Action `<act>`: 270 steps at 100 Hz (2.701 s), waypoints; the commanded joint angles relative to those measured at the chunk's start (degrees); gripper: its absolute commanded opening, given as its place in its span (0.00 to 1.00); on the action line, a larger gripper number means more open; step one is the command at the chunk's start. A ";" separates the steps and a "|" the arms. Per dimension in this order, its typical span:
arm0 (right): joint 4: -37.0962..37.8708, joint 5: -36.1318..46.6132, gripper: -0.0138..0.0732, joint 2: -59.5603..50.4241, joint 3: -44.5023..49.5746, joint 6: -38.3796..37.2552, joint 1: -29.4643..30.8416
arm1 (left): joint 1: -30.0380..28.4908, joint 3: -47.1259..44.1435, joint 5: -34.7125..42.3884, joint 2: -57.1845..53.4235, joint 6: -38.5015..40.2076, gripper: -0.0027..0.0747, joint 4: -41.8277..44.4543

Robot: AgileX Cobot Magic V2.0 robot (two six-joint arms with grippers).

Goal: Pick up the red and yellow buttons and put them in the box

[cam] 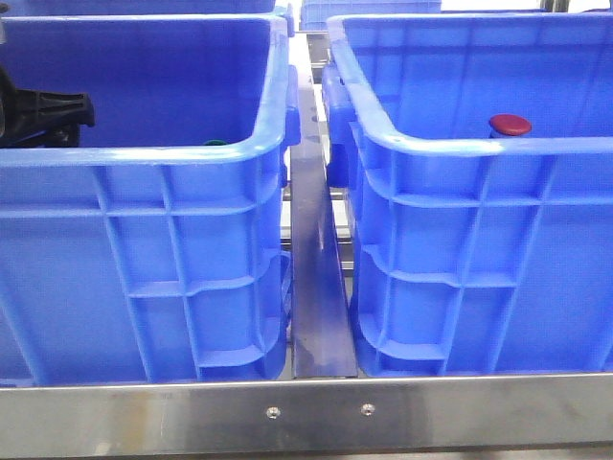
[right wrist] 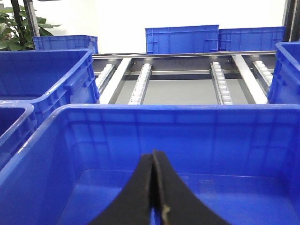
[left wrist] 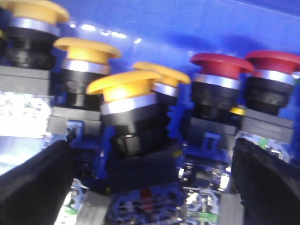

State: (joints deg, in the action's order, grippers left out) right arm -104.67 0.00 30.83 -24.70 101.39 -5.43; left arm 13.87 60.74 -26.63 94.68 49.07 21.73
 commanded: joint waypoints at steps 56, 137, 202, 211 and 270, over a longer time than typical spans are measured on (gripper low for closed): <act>-5.91 -2.13 0.05 -0.09 -1.40 0.63 0.08 | 0.89 1.58 -2.45 -6.97 -5.35 0.01 0.22; -5.91 -2.84 0.05 -0.09 -1.40 0.63 0.08 | 34.63 1.58 -2.31 -34.66 -21.32 0.01 -0.30; -6.17 -12.66 0.66 -0.09 -1.40 0.63 0.08 | 48.88 2.28 4.45 -27.03 -25.82 0.01 2.33; -6.17 -16.08 0.81 -0.09 -1.40 0.14 0.08 | 48.88 2.28 4.45 -27.03 -25.82 0.01 2.96; -6.17 -47.57 0.83 12.58 -4.47 -30.52 0.08 | 48.88 2.28 4.45 -27.03 -25.92 0.01 3.33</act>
State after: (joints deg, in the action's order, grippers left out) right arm -102.91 -40.86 40.70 -25.96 72.74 -5.43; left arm 62.36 60.80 -26.28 68.88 23.23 24.09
